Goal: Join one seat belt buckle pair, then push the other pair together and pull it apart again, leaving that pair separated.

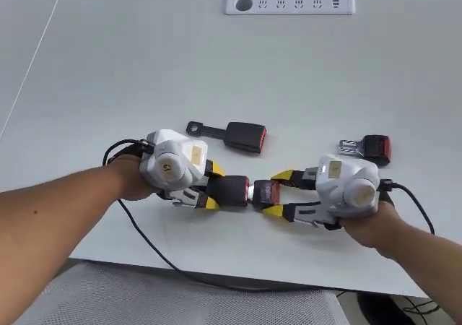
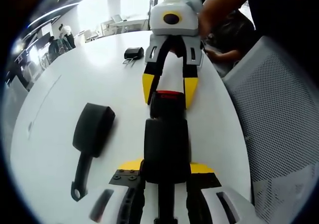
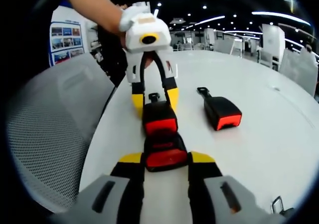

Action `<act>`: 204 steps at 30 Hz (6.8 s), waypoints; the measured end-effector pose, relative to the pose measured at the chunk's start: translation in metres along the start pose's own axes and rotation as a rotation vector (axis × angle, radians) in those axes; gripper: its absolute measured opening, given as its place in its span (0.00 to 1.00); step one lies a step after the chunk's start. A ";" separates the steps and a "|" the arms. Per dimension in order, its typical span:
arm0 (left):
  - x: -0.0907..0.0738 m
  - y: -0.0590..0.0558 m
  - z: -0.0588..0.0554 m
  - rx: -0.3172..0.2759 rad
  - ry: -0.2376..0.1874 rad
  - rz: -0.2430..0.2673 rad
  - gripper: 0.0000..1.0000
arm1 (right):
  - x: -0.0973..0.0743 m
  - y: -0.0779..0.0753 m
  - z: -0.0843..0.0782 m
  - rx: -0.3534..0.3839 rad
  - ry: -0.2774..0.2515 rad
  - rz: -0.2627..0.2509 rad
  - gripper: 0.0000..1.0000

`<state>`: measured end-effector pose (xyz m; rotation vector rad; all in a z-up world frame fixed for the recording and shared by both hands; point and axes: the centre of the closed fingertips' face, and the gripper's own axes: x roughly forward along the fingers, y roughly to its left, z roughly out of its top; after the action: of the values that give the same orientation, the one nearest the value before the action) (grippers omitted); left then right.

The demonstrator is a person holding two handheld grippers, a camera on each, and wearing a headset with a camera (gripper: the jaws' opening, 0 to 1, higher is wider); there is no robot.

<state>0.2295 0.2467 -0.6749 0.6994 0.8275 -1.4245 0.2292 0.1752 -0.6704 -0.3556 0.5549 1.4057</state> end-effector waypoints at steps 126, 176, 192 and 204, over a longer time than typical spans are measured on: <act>0.001 0.097 0.021 -0.002 0.004 0.069 0.64 | -0.147 -0.115 -0.077 0.095 0.226 -0.102 0.64; 0.001 0.109 0.027 -0.069 -0.085 0.133 0.36 | -0.128 -0.122 -0.071 0.087 0.080 -0.089 0.35; 0.002 0.107 0.027 -0.058 -0.071 0.121 0.36 | -0.098 -0.118 -0.053 0.066 0.045 -0.076 0.35; 0.002 0.108 0.027 -0.057 -0.072 0.120 0.36 | -0.062 -0.115 -0.031 0.060 0.009 -0.072 0.35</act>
<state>0.3390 0.2281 -0.6693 0.6399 0.7550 -1.3055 0.3331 0.0905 -0.6710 -0.3310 0.5851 1.3158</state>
